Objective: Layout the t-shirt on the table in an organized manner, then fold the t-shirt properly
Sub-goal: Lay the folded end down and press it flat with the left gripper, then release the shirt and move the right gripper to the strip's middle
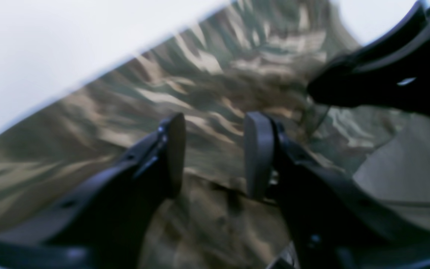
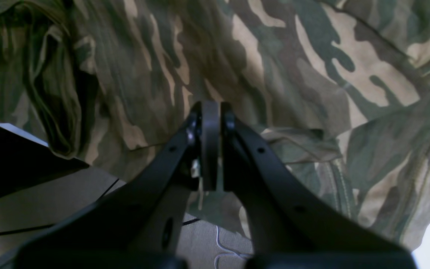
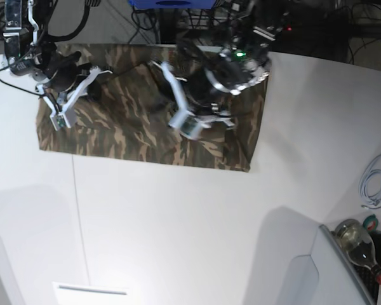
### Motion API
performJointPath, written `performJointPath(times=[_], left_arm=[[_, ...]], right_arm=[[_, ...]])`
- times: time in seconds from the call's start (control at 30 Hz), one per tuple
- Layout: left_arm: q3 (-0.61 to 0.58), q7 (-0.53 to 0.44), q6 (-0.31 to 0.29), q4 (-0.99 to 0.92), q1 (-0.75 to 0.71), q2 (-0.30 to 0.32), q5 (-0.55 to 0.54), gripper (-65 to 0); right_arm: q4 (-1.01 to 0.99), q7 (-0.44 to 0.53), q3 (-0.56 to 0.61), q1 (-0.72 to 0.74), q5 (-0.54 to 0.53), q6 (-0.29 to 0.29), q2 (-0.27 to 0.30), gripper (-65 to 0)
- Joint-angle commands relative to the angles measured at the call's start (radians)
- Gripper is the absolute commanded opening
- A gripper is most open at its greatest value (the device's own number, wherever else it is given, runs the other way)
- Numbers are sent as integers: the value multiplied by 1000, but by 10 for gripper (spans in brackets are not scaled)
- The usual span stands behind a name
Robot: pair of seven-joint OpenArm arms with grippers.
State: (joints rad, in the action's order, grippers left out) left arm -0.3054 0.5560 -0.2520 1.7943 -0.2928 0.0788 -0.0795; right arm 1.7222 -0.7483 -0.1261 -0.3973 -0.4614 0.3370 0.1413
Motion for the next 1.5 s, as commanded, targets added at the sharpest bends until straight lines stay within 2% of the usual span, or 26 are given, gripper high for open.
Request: performJointPath(times=[0.0,0.03,0.07,0.23,0.4,0.5,0.63,0.8,0.93,1.07,1.4,1.47], left_arm=[[42,-12,35,25,-10,8,2,-543],[81,-12,58,28,-18,14,2,-634],[110,-12,72,26,-19,17,2,-650],[249,-12,81,6,-23,9,2,-650],[302,-14,98,-50,-18,8,2,-650],[305,-17,133,-93,-7,8,2,-650],[294,-15,135,-152,30,5,4,-650],[291,-15,135,-238,80,-35,1,-650],[190,-14,135,-293,123,-52,-4,-650],[116,-14,135,-334,178,-103,2,-650],[111,-14,135,-554,389,-227,-6,-650],[111,-14,135,-554,402,-236,-6,-650]], right_arm=[[17,14,-5,1,-9,9,8,-629],[17,14,-5,1,-9,9,8,-629],[17,14,-5,1,-9,9,8,-629],[17,14,-4,4,-9,9,8,-629],[15,14,-4,5,-7,9,8,-629],[15,14,-4,5,-7,9,8,-629],[15,14,-4,5,-7,9,8,-629],[15,14,-4,5,-7,9,8,-629],[15,14,-5,5,-6,9,8,-629],[15,14,-5,7,-6,9,8,-629],[15,14,-5,8,-4,9,8,-629],[15,16,-5,8,-4,9,8,-629]])
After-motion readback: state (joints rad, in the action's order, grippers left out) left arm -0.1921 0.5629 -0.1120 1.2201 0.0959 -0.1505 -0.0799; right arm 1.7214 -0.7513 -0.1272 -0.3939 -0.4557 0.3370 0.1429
